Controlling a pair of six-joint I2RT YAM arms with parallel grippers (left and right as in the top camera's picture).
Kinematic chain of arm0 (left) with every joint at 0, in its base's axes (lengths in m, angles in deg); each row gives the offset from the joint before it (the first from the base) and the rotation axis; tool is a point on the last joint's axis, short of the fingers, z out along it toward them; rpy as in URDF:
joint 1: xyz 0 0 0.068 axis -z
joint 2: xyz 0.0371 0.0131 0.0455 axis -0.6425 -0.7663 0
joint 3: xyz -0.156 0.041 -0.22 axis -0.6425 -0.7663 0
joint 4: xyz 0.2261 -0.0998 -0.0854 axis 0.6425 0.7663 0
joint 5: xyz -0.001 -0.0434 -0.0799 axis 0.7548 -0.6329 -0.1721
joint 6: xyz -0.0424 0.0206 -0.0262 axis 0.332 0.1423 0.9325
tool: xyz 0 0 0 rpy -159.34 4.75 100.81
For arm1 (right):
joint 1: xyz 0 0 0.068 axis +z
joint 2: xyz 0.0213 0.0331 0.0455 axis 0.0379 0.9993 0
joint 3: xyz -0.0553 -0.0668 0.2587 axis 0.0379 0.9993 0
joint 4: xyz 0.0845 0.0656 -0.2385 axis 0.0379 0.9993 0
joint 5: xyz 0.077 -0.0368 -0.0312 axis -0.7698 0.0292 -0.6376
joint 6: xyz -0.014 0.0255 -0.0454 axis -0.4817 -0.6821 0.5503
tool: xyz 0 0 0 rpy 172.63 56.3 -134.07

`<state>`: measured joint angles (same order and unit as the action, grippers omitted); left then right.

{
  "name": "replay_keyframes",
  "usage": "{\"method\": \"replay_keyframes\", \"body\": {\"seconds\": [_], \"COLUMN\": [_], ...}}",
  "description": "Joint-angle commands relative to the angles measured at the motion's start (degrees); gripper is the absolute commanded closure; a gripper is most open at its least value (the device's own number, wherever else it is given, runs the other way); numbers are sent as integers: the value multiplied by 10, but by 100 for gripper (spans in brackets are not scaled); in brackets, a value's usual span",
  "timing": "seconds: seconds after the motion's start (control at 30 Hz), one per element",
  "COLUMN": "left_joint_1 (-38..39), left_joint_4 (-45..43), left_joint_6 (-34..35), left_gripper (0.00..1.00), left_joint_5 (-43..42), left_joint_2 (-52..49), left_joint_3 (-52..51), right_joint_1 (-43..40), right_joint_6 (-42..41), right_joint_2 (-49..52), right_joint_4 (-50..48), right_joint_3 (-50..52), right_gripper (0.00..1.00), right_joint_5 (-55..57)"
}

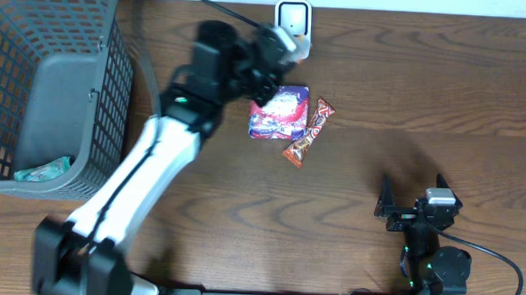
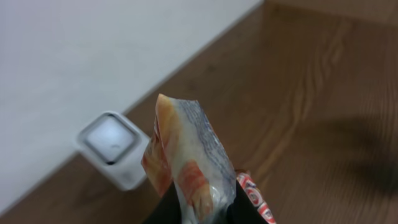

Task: Scan the item barcode
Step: 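Carry the orange tissue pack out and place it right of the bar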

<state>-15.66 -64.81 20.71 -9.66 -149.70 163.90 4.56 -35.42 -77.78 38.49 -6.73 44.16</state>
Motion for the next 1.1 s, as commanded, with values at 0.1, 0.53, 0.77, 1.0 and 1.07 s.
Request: {"method": "replay_keyframes", "body": {"seconds": [0.1,0.53,0.77,1.0,1.07], "left_joint_1": [60,111,111,93,80], "left_joint_4": [-80,-211,-220,-260,-261], "left_joint_6": [19,126,128,128,128], "left_gripper": [92,72,39,38,38], "left_joint_5": [7,9,24,27,40], "left_joint_2": [-90,-217,-213,-160,-134], "left_joint_3": [9,9,9,9,9], "right_joint_1": [3,3,3,3,3], "right_joint_6": [8,8,8,8,8], "right_joint_2": [-3,-3,-3,-3,-3], "right_joint_4": [2,2,2,2,2], "right_joint_3": [1,1,1,1,1], "right_gripper": [1,1,1,1,1], "right_joint_5": [0,-1,-1,-1,0]}}
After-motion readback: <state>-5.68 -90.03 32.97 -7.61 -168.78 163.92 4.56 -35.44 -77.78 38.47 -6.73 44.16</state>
